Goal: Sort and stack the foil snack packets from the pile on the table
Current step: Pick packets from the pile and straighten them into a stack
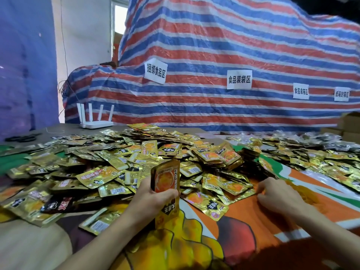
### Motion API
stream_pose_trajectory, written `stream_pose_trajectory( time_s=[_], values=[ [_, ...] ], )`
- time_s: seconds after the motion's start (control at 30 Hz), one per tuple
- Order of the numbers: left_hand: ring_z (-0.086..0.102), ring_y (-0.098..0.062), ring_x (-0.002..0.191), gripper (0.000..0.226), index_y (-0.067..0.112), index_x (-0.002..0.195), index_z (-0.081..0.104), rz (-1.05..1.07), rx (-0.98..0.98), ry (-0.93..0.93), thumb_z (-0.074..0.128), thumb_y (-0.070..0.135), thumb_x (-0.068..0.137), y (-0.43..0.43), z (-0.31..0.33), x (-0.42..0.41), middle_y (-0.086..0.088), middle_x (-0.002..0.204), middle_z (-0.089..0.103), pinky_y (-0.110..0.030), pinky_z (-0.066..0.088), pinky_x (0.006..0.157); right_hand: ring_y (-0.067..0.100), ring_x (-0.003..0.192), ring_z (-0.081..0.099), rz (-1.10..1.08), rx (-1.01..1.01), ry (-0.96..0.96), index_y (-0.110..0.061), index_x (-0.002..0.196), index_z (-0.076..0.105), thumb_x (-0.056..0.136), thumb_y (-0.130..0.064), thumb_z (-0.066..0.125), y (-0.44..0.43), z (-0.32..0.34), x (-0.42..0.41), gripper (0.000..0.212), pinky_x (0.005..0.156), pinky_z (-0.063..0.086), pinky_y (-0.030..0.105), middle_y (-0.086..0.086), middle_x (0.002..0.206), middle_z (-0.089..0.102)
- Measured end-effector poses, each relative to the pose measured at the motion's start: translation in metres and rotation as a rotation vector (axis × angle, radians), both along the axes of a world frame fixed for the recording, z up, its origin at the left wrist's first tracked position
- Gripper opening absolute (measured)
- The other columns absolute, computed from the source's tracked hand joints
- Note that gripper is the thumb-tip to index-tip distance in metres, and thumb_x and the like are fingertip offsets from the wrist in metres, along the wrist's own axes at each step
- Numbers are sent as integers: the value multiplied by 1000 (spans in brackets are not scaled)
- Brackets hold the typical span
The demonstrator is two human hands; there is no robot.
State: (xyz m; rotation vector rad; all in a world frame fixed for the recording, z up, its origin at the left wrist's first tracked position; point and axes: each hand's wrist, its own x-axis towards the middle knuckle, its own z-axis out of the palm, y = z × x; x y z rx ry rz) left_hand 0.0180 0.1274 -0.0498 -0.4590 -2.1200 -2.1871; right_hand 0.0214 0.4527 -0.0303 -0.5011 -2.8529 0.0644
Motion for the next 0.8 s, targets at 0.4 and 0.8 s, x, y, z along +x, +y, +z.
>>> stream_pose_trajectory(
  time_s=[0.4,0.8],
  values=[
    [73,-13,74,30,18,95,63,-9,-17,-28,84,16,74,-2,0,1,2,78,75,-22,57,56,21,71,56,-18,76,133,-18,82,42,98,-20,44,5,-4,-8,17,56,40,34,-1,78,53],
    [73,-18,83,29,14,106,64,26,-23,-56,78,8,82,-4,-7,-8,-12,95,75,-21,56,59,30,90,68,40,-114,380,-13,108,72,88,-7,63,-18,14,3,22,76,57,41,9,100,74]
  ],
)
